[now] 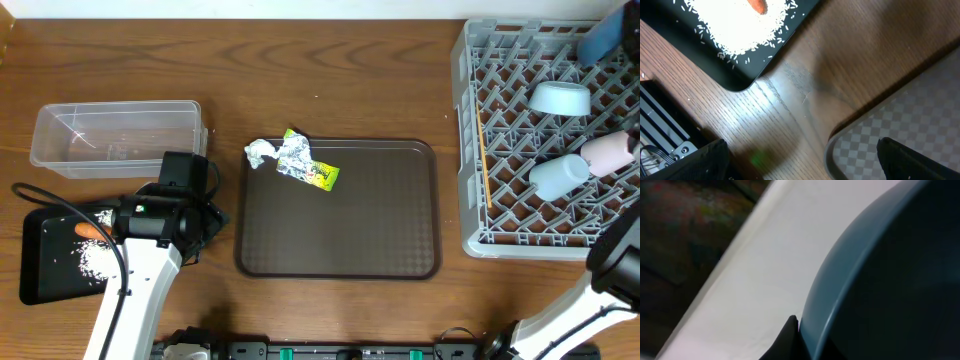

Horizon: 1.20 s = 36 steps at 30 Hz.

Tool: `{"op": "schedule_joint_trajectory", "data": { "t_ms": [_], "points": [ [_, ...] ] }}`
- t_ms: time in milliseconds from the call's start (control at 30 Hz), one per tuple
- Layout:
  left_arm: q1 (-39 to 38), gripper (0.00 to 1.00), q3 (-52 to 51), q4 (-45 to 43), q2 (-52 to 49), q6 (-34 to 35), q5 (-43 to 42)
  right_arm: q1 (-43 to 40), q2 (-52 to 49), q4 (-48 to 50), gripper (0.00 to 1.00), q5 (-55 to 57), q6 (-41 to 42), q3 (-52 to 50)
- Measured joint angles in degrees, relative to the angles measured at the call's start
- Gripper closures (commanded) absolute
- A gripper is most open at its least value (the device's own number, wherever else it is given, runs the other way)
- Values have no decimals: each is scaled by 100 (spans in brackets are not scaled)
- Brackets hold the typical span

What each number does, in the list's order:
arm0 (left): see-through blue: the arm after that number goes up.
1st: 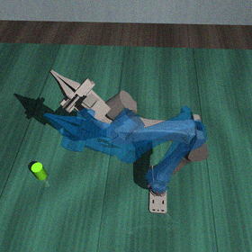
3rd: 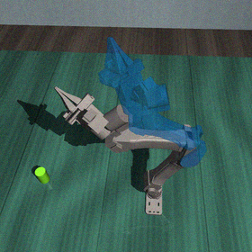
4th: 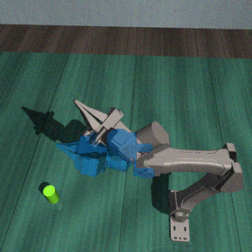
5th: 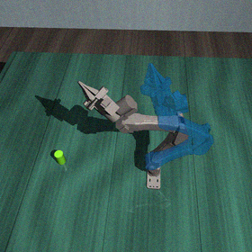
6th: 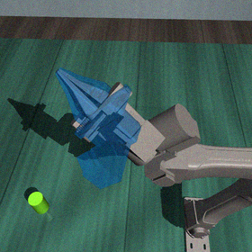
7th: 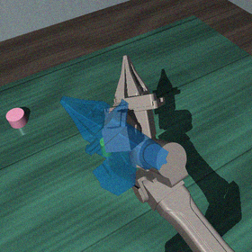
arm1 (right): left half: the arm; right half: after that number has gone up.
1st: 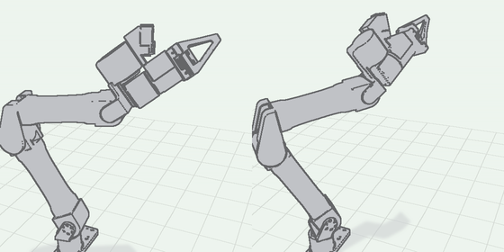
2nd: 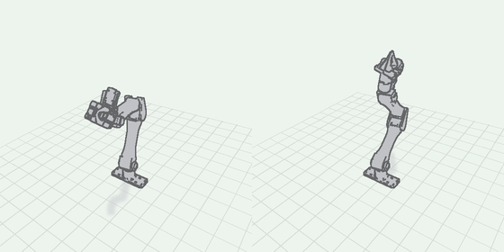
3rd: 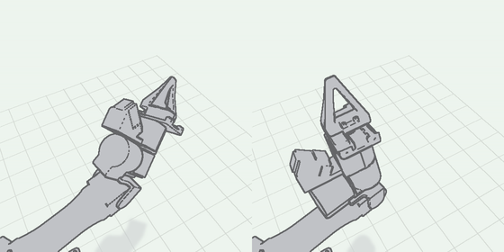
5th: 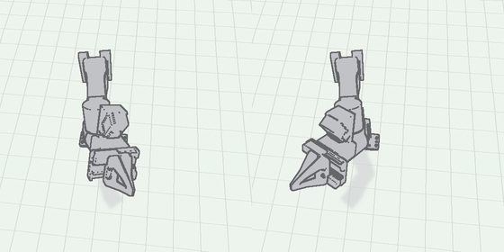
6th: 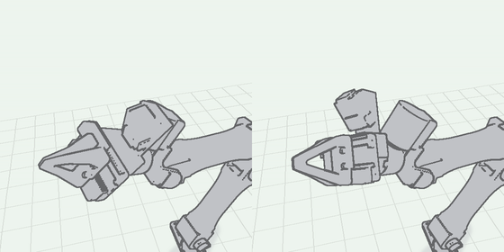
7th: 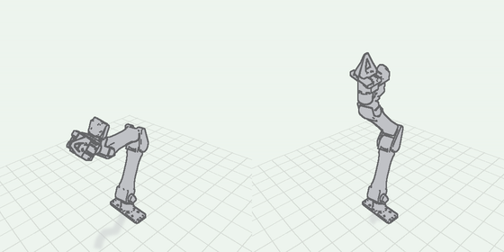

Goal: Sort waste into correct bins and load items into the dishwasher rack
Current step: 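Release the blue bowl upright at the back of the rack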

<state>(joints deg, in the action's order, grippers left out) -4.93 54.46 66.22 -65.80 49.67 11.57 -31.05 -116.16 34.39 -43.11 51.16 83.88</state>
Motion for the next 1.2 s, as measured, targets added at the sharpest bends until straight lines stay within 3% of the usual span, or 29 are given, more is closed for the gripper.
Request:
{"op": "schedule_joint_trajectory", "data": {
  "t_ms": [167, 233, 400, 433, 467, 500, 767, 1200],
  "points": [
    [0, 2, 0, 2, 0, 0, 0, 42, -509, 181, 88, 96, 15, 4],
    [0, 2, 0, 0, 0, 0, 0, 42, -621, 175, 80, 107, 17, 4],
    [0, 2, 0, 2, 0, 0, 0, -17, -748, 813, 42, -116, 221, -4],
    [2, 2, 0, 0, 0, 0, 2, -35, -748, 1091, 27, -225, 334, -2],
    [2, 2, 0, -2, 0, 0, 2, -61, -748, 1303, 20, -326, 393, 7],
    [0, 2, 0, 0, 0, 0, 2, -129, -745, 1687, 1, -457, 621, 9],
    [0, 2, 0, 2, -2, 0, 0, -520, -726, 2564, 1, -1034, 1744, 9],
    [0, 2, -2, 2, 0, 0, 0, -509, 662, 2575, 1, -1349, 2083, 9]
  ]
}}
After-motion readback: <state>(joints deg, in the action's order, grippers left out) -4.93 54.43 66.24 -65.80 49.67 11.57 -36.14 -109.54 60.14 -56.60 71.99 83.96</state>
